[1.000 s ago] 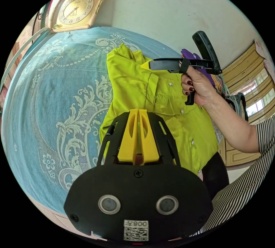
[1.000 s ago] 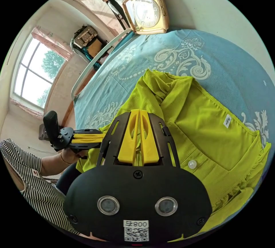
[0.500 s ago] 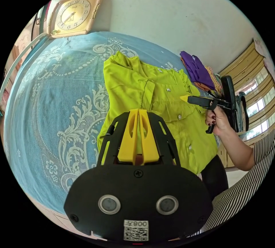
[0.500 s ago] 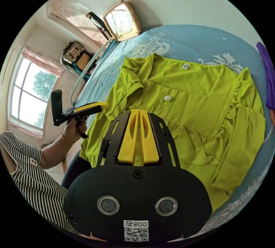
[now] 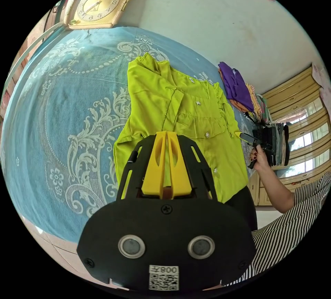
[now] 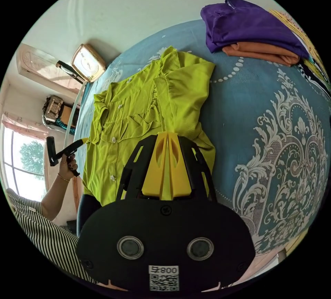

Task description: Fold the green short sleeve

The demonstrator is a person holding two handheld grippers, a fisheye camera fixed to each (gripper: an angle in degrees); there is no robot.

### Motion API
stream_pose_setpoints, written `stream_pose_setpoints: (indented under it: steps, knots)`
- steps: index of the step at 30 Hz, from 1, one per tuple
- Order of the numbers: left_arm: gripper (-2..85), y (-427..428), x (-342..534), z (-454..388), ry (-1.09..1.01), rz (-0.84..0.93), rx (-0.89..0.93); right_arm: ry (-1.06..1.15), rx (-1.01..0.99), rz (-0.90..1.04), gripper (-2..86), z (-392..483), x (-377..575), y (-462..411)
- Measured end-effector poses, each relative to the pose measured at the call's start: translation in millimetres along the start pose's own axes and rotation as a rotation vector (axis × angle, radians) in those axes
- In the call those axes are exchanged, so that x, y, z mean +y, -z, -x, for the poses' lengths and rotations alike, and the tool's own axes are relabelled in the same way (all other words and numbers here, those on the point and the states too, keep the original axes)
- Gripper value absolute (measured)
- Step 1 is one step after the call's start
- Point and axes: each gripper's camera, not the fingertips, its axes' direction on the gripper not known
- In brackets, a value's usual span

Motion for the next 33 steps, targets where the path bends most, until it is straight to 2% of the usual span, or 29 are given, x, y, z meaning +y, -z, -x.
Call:
stream_pose_setpoints:
  steps: [3, 8, 14, 23, 33]
  knots:
    - [1.5, 16.3, 38.6, 19.5, 0.101, 0.004, 0.092, -0.044, -0.088, -0.026, 0.4, -28.0, 44.1, 32.8]
    - [5.2, 44.4, 111.8, 42.9, 0.212, 0.046, 0.076, -0.117, -0.178, -0.001, 1.6, -75.8, 130.1, 79.5]
    - [8.0, 65.7, 168.5, 56.3, 0.232, 0.086, 0.073, -0.213, -0.222, 0.035, 5.3, -128.6, 223.7, 120.3]
    - [9.6, 60.1, 216.2, 69.1, 0.216, 0.145, 0.093, -0.091, -0.111, 0.173, 7.6, -151.8, 290.1, 141.7]
    - [10.1, 54.8, 245.0, 76.2, 0.193, 0.244, 0.024, 0.103, 0.062, 0.394, 8.1, -158.3, 309.6, 107.2]
